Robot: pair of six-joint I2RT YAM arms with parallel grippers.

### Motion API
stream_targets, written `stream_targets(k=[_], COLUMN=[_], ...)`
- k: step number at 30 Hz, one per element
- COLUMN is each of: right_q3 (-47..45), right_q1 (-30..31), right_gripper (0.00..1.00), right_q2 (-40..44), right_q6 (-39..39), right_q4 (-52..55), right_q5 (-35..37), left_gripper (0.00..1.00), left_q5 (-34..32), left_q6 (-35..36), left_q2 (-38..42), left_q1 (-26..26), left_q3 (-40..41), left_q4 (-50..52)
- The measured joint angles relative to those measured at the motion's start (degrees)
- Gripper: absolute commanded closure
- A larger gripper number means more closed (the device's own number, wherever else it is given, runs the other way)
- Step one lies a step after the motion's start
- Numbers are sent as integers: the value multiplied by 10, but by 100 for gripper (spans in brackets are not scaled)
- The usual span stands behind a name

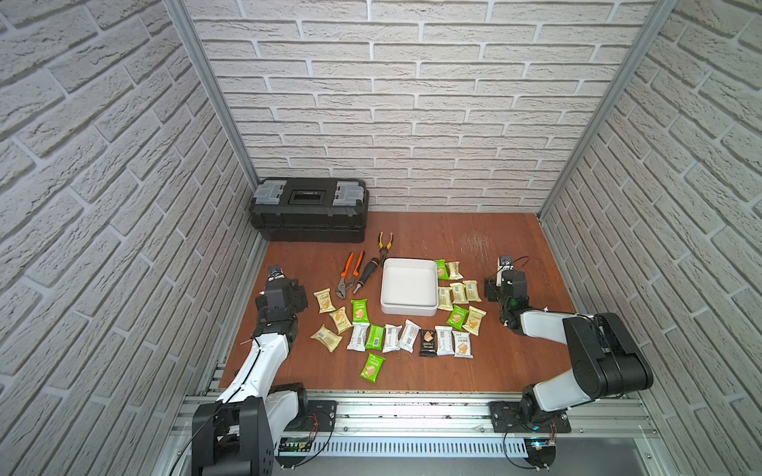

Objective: Take the cookies out of the storage box
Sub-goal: Reset both arms

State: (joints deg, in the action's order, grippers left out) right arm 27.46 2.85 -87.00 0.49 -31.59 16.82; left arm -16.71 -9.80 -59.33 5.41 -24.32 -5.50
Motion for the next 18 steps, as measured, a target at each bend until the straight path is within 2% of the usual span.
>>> stream_targets(k=[3, 7, 14, 18], right_q3=[-14, -43, -46, -46], right_q1=[-13, -15, -15, -15], right_gripper=[18, 0, 1, 1], right_q2=[0, 0, -1, -1], right_q6=[-1, -6, -7, -4], right_q4=[-41, -99, -129, -133], right_q5=[-28, -54, -57, -51], left_gripper=[10, 10, 11, 7], left_q5=[32, 68, 145, 185], left_q6=[25, 47, 66, 77], left_q2=[-20, -63, -208, -281], left_q1=[1, 1, 7, 10], left_q3=[18, 37, 12, 1], left_q4=[-59, -134, -254, -333])
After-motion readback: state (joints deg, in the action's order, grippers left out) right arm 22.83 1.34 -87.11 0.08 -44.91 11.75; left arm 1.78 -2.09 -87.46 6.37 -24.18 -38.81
